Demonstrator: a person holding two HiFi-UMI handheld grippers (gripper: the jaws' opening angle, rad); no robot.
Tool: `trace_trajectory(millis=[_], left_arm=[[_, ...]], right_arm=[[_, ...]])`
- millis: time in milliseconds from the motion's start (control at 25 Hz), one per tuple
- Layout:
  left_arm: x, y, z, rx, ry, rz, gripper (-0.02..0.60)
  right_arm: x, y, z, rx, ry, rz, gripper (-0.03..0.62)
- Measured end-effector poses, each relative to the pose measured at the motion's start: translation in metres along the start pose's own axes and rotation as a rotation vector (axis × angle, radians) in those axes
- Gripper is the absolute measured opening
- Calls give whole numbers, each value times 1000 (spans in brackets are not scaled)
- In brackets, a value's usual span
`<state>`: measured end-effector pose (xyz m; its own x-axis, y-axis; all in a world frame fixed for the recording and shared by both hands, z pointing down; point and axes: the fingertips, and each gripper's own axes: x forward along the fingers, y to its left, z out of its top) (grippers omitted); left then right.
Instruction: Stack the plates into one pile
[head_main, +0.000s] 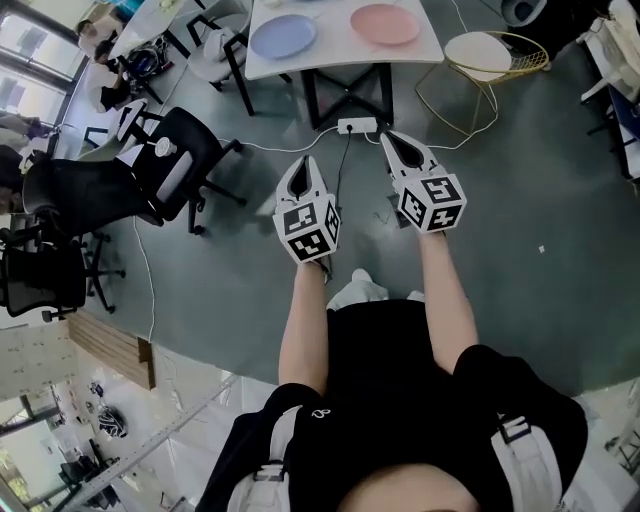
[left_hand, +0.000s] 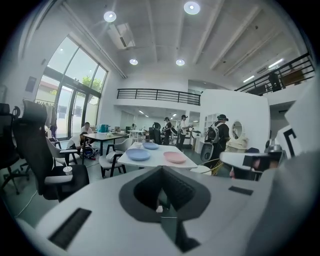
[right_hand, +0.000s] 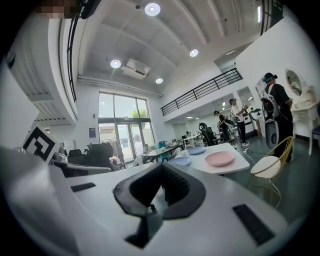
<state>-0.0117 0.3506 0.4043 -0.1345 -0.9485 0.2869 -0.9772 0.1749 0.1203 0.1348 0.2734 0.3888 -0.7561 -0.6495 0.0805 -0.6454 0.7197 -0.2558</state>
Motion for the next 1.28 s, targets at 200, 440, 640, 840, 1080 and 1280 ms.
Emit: trace_trajectory(millis=[200,440,640,840,1080,1280], left_arm=[[19,25,7,-28,-16,-18,12],[38,41,8,-58,-15,-35,12],[54,53,16,-86,-44,-54,12],[62,54,21,-117,-54,-63,12],[72,64,37,-132,-89,-56,12],[90,67,42,-125,-106,-41,12]], right_arm=[[28,12,2,-21,-10,-6,8],[45,14,-2,-35,15,-16,8],[57,14,6,-75,1,-34,8],[58,1,16,-63,8,-40,8],[72,1,34,-81,-12,-14,8],[89,-10,40,-69,-20,24,8]])
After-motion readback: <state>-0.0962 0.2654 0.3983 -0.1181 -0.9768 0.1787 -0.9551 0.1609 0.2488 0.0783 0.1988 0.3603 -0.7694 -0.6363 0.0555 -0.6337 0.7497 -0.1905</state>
